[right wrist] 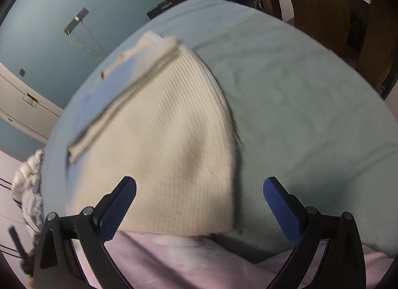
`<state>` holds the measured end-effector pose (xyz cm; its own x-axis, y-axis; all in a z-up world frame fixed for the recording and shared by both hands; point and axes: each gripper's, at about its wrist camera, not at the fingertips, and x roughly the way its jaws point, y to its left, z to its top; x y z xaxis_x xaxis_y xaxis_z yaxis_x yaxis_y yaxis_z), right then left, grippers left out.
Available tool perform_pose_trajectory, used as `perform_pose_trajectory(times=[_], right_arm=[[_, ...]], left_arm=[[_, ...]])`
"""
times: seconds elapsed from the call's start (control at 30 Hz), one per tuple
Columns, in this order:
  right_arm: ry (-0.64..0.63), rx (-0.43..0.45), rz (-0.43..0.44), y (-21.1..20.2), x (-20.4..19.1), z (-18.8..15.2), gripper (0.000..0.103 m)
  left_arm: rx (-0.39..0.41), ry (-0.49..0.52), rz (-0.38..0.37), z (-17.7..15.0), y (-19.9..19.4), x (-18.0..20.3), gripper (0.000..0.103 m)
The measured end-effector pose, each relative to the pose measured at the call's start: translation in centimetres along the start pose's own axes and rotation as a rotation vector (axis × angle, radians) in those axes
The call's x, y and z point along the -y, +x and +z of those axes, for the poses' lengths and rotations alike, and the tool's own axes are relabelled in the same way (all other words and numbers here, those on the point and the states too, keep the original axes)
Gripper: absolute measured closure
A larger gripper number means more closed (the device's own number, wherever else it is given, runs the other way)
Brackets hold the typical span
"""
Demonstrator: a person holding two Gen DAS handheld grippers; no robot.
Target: Fold small clothes
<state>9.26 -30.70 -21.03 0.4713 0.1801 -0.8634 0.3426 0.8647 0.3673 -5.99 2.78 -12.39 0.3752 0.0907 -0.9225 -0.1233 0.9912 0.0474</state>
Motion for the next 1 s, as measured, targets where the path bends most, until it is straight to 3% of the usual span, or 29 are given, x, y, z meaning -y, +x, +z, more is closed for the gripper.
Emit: perform_pose_trajectory(times=[0.1,0.27,0.5,0.67,0.8,0.83,0.9,0.93,1.0], right_arm=[[0.043,-0.009,0.021,0.8,1.1,-0.3,0.003],[0.069,0.003,0.011,0.8,1.9,0.4,0.003],[0.046,-0.036,-0.044,2.4,1.5,0.2,0.003],[0.051,-0.039,-0.056,2.7,1.8,0.2,0.003],[0.080,-0.055,-0.047,3.0,2.4,0.2,0.003],[0.085,-0.057,-0.046,3.0,2.5,0.2,0.003],[0.093,-0.062,-0.037,2.9,2.6,0.2,0.003],[0.098,-0.067,-0.029,2.9,2.7,0.2,0.003],[0.110,-0.083,-0.014,3.0,2.9,0.2,0.003]], left_arm=[[-0.011,-0.010,-0.004,0.1,1.0,-0.3,0.003],[-0.063,-0.042,-0.103,0.7,3.0,-0.5,0.003],[-0.206,-0.071,-0.200,1.6,7.5,-0.2,0.003],[-0.336,-0.141,-0.344,0.8,10.4,0.8,0.005],[-0.309,-0.015,-0.230,-0.2,10.9,4.0,0.005],[-0.289,0.016,-0.210,-0.4,10.7,4.9,0.008],[-0.255,0.044,-0.197,-0.7,10.2,6.1,0.035],[-0.241,0.058,-0.201,-0.8,9.8,6.6,0.041],[-0.214,0.083,-0.220,-1.1,9.0,7.5,0.081]])
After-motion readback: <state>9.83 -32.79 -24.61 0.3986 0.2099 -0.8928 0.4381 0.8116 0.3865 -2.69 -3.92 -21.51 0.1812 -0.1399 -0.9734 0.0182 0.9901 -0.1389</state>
